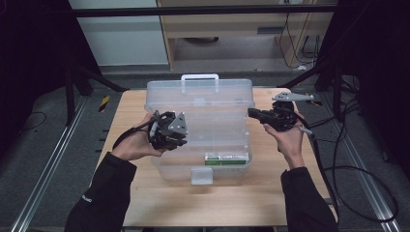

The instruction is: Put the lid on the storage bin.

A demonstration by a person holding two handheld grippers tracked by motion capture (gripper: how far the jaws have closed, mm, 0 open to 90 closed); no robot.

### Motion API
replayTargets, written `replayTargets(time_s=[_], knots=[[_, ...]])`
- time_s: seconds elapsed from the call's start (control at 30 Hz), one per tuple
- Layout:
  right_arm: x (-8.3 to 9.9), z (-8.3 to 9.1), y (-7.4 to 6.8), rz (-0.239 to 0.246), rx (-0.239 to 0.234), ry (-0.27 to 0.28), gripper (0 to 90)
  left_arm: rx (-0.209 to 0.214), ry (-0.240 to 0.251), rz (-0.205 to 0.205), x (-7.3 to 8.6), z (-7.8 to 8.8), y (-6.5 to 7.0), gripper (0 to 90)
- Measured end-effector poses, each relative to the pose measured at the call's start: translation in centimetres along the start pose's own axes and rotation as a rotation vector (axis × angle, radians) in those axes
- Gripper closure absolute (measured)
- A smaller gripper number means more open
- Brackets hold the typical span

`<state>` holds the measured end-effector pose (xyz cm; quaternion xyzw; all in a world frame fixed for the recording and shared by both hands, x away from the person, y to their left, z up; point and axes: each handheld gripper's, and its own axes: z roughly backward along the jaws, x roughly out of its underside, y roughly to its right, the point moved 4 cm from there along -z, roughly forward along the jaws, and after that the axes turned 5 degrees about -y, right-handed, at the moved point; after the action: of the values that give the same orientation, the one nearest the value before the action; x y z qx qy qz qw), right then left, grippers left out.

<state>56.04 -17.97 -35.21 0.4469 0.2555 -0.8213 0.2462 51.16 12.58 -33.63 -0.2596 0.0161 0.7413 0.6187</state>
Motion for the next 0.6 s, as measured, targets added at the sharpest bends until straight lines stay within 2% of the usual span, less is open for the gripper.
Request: replayTargets(time_s=[0.07, 0.1, 0.17, 0.37, 0.6], knots=[[0.2, 0.0, 0.0, 0.001, -0.002, 0.0, 90.0, -0.013, 0.019, 0.03, 0.3, 0.3, -0.1, 79.1], [0.3, 0.1, -0.1, -0.001, -0.003, 0.0, 90.0, -0.032, 0.019, 0.042, 0.5, 0.5, -0.1, 81.0], [0.5, 0.1, -0.1, 0.0, -0.005, -0.005, 90.0, -0.041, 0.023, 0.066, 1.0, 0.8, -0.3, 82.0], [1.2, 0.3, -0.3, 0.005, -0.01, -0.004, 90.0, -0.08, 0.096, 0.19, 2.6, 1.7, -0.7, 88.9], [1.9, 0.5, -0.7, 0.015, -0.016, -0.01, 90.0, -0.147, 0.159, 0.325, 5.6, 2.3, -1.3, 89.4]])
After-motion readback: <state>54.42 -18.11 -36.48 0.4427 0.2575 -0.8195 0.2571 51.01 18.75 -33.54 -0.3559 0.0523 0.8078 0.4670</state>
